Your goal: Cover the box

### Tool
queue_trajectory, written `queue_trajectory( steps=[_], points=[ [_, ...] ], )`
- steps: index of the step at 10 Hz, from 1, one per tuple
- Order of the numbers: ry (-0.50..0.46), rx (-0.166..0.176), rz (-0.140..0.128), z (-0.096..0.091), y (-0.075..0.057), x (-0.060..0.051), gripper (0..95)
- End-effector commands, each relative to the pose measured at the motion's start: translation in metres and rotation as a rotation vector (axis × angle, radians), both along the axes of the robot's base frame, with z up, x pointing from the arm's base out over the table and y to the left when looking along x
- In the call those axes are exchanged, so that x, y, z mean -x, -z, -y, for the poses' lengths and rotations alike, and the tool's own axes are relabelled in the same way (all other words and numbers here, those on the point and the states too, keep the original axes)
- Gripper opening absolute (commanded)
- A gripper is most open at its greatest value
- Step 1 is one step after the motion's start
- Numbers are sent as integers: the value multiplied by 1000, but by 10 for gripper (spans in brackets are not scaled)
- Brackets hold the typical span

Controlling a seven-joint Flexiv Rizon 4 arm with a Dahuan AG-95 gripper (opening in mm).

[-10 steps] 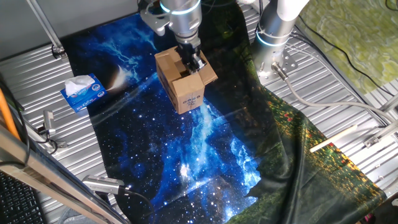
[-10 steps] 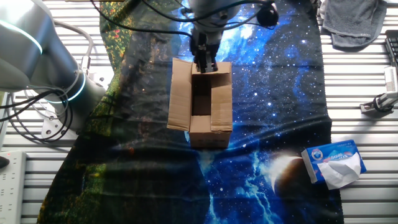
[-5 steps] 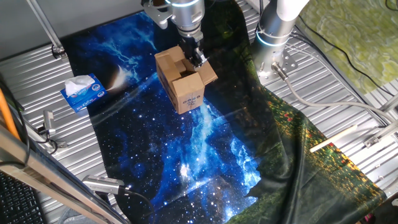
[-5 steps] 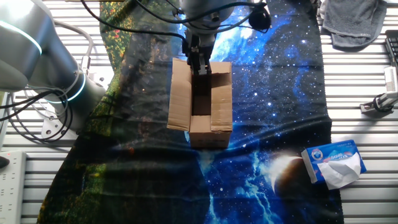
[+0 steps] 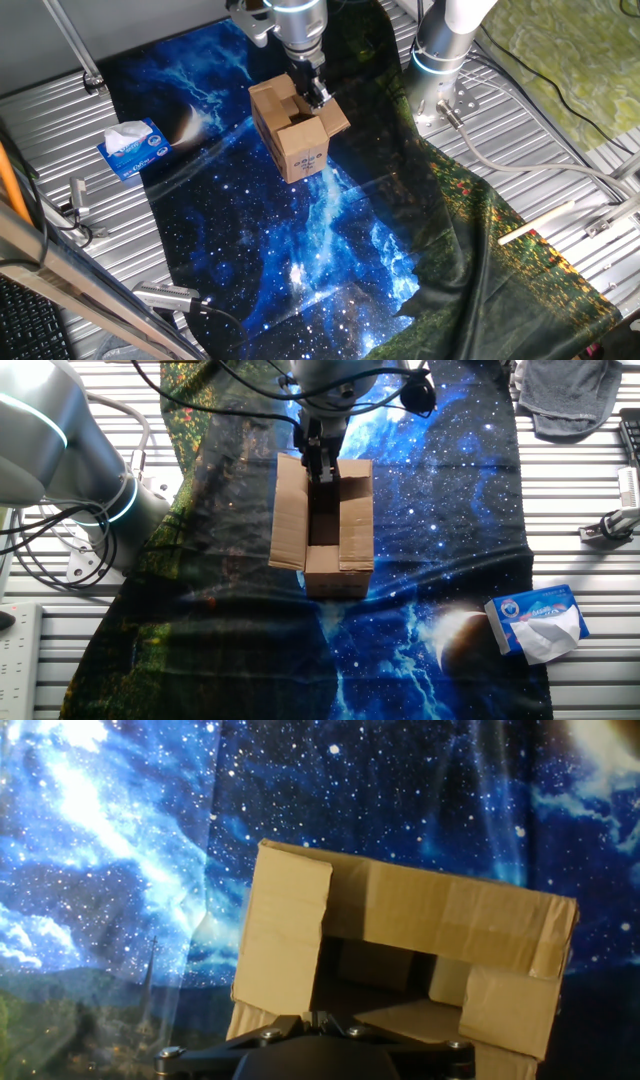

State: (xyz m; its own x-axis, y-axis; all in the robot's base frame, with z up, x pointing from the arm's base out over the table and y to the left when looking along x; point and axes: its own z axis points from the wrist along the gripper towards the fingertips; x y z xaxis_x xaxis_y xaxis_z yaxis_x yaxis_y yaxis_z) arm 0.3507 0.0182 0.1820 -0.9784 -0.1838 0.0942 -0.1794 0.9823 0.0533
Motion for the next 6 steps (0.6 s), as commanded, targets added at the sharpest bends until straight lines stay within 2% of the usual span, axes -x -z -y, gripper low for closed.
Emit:
queue_trajectory(
  steps=[1,6],
  points=[
    [-2,0,8,1,1,1,0],
    [1,1,24,4,-2,1,0]
  ],
)
